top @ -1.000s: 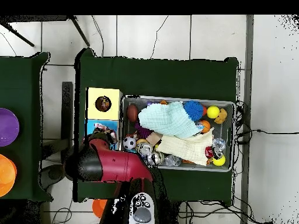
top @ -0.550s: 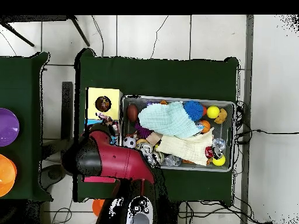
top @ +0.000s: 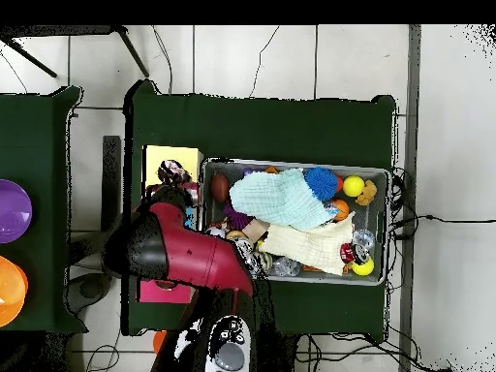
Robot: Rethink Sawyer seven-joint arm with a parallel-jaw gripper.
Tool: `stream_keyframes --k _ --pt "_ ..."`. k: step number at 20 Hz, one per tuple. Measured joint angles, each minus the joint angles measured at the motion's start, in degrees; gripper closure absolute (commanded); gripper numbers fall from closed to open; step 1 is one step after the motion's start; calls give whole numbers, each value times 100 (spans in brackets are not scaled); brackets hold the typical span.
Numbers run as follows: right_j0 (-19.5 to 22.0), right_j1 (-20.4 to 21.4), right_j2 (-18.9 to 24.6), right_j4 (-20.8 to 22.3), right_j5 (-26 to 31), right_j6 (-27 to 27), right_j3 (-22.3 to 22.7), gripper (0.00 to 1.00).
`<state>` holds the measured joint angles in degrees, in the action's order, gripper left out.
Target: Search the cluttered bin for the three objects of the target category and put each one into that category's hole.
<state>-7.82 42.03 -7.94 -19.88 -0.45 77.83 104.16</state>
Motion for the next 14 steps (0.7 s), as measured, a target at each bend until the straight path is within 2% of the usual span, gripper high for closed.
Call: stream_keyframes --k 7,14 --pt "22 -381 41 -61 -899 33 -7 100" --pt "150 -624 270 -65 -1320 73 -12 100"
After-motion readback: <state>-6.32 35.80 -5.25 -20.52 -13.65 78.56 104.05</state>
